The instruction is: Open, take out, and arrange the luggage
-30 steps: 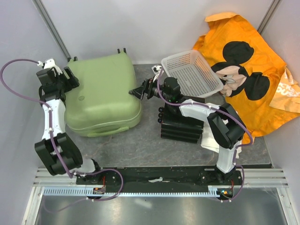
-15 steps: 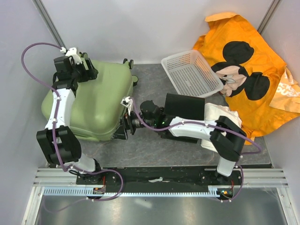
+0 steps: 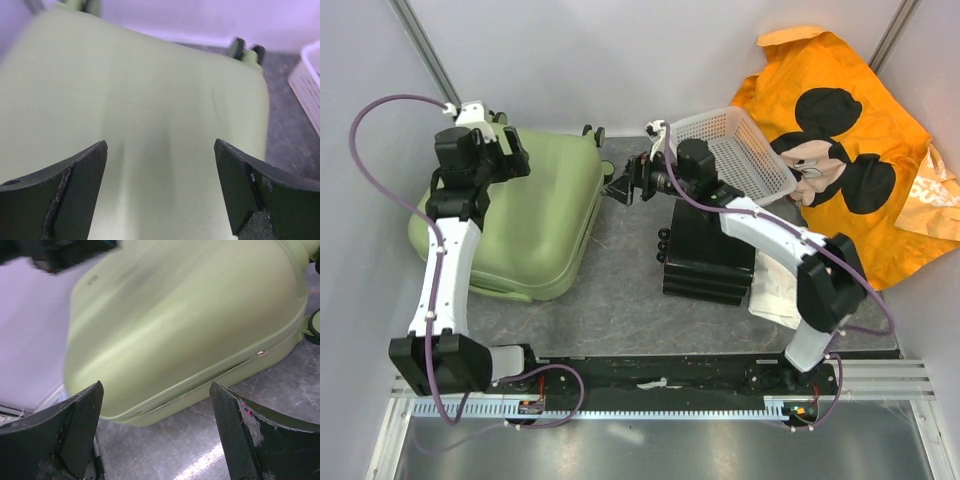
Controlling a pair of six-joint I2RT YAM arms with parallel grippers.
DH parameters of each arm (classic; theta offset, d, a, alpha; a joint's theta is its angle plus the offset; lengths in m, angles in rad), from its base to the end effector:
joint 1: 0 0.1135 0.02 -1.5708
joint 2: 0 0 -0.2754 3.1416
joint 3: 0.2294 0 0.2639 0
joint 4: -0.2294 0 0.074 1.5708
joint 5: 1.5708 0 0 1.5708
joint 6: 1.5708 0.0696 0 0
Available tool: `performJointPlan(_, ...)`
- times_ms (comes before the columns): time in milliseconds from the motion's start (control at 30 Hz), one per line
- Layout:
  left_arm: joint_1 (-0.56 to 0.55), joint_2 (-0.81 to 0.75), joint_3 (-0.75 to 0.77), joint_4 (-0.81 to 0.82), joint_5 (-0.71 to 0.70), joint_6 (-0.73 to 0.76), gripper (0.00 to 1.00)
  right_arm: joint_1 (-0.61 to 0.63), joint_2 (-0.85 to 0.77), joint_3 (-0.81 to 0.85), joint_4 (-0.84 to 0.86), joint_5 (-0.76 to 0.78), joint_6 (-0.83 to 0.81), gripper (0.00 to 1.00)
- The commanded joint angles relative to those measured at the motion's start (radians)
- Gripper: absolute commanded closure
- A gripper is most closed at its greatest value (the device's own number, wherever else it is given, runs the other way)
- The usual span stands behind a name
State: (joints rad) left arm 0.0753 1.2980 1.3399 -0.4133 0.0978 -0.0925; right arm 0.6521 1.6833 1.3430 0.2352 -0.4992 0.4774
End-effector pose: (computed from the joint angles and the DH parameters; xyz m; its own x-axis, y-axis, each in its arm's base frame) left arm 0.3331 0.0183 0.3974 -0.3618 -0.1195 -0.9246 -0.0176 0.9925 -0.1214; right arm 0.3355 0.2981 0.3438 -0.4927 0.1313 -0.8602 -0.7710 0.3924 0.5015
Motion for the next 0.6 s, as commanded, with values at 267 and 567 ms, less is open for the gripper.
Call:
performJointPlan(267, 0.174, 0.001, -0.064, 0.048, -0.075, -0.094, 0.04, -0.091, 0.225, 0.13, 0.096, -0.071, 0.112, 0.07)
performJointPlan(567, 0.314, -0.063, -0.186, 0.149, 0.166, -0.222, 0.05, -0.095, 0.268, 0.102, 0.231, -0.022, 0.213, 0.06)
